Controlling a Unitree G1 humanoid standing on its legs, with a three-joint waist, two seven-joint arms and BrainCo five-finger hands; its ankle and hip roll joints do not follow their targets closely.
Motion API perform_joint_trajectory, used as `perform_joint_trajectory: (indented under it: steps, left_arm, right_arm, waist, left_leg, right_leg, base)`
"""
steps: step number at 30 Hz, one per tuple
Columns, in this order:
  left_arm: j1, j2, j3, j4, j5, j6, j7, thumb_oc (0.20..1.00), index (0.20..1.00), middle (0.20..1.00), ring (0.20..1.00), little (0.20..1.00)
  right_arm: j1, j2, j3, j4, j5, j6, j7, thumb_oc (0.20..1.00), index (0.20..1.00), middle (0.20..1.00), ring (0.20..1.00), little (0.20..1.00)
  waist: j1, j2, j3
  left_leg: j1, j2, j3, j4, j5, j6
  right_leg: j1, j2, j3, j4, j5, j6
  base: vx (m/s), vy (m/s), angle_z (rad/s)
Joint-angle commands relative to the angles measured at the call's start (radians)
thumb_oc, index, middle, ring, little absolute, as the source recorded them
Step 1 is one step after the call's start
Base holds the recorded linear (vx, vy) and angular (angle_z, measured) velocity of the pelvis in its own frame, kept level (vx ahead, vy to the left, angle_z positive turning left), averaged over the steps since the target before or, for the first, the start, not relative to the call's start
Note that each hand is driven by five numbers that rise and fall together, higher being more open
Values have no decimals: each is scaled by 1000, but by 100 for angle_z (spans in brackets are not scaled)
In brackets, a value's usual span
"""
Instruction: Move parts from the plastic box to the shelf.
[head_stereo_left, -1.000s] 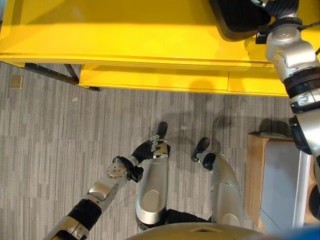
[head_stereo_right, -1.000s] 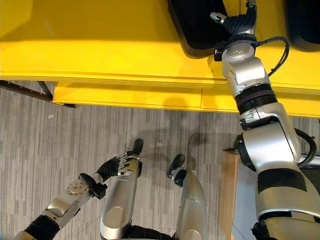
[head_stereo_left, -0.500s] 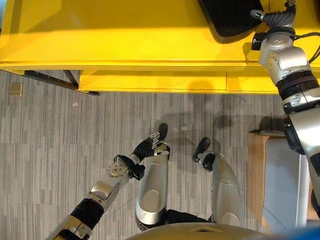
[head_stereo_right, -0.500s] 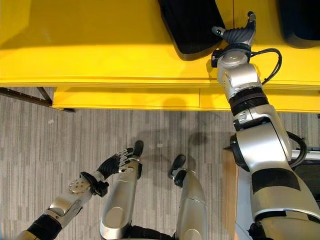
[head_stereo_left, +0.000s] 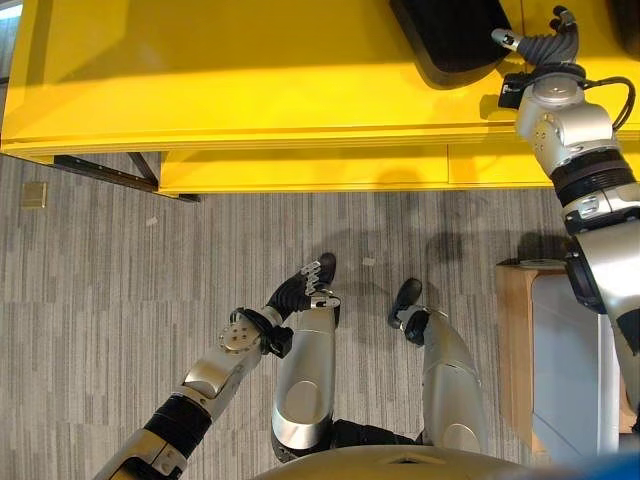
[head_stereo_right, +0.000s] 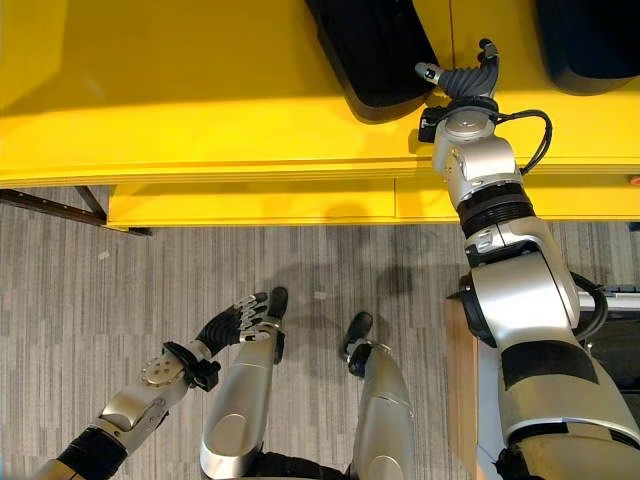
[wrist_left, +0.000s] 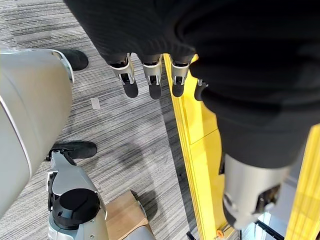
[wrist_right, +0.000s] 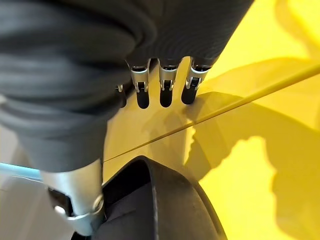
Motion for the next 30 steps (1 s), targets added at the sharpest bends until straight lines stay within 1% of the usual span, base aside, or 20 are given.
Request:
perform_joint_trajectory:
  steps: [1, 7, 11, 14, 19, 21, 24, 28, 30]
  left_arm:
    - [37, -17, -37, -60, -23, -25, 12, 1000, 1000, 1000, 1000, 1000]
    - [47, -21, -34, -59, -19, -34, 7, 1000, 1000, 1000, 1000, 1000]
    - [52, -21, -34, -63, -17, -35, 4, 1000, 1000, 1000, 1000, 1000]
    - [57, -23, -33, -62, -13, -38, 2, 1000, 1000, 1000, 1000, 1000]
    - [67, -23, -27, -77, -13, -36, 7, 1000, 1000, 1000, 1000, 1000]
    - [71, -26, -23, -76, -14, -42, 5, 1000, 1000, 1000, 1000, 1000]
    - [72, -33, -23, -70, -9, -47, 6, 1000, 1000, 1000, 1000, 1000]
    - [77, -35, -25, -67, -8, -56, 8, 1000, 1000, 1000, 1000, 1000]
    - [80, -40, -28, -62, -5, -62, 11, 1000, 1000, 1000, 1000, 1000]
  right_arm:
    - [75, -1, 0, -33, 40, -11, 62, 1000, 1000, 1000, 1000, 1000]
    - [104, 24, 13, -75, 45, -1, 113, 1000, 1000, 1000, 1000, 1000]
    - [116, 37, 11, -87, 21, -19, 162, 1000, 1000, 1000, 1000, 1000]
    - [136, 55, 19, -122, 36, -25, 182, 1000, 1000, 1000, 1000, 1000]
    - [182, 78, 26, -206, 24, -12, 212, 1000, 1000, 1000, 1000, 1000]
    - [213, 99, 35, -245, 23, 11, 230, 1000, 1000, 1000, 1000, 1000]
    - [245, 129, 50, -261, 16, 25, 249, 1000, 1000, 1000, 1000, 1000]
    - [272, 155, 56, -260, 29, 27, 278, 1000, 1000, 1000, 1000, 1000]
    - [289, 173, 64, -264, 54, 24, 259, 1000, 1000, 1000, 1000, 1000]
  waist:
    - [0, 38, -23]
    - [-1, 41, -23]
    - [0, 44, -23]
    - [-2, 45, -23]
    - [-10, 45, -23]
    - [-14, 46, -23]
    - [-17, 47, -23]
    - [-19, 50, -23]
    - [-19, 51, -23]
  left_leg:
    - [35, 33, 8, -116, 95, 17]
    - [53, 33, 13, -125, 97, 18]
    - [58, 31, 12, -125, 98, 18]
    - [65, 29, 14, -128, 99, 20]
    - [73, 29, 16, -129, 101, 21]
    - [78, 30, 19, -130, 102, 22]
    - [85, 32, 21, -134, 105, 23]
    - [93, 32, 22, -139, 109, 23]
    - [99, 31, 24, -143, 110, 22]
  right_leg:
    - [53, -6, 16, 101, -60, 79]
    - [66, -8, 17, 97, -59, 79]
    - [69, -12, 16, 101, -59, 80]
    - [72, -11, 17, 100, -59, 80]
    - [75, -11, 23, 101, -57, 81]
    - [77, -11, 26, 100, -55, 81]
    - [80, -9, 29, 98, -53, 80]
    - [83, -10, 31, 99, -52, 81]
    - [89, -11, 31, 95, -51, 81]
  base:
    - [5, 16, -4]
    - [2, 7, -2]
    - [0, 0, 0]
    - [0, 0, 0]
    - [0, 0, 0]
    - [0, 0, 0]
    - [0, 0, 0]
    - [0, 0, 0]
    - [-9, 18, -3]
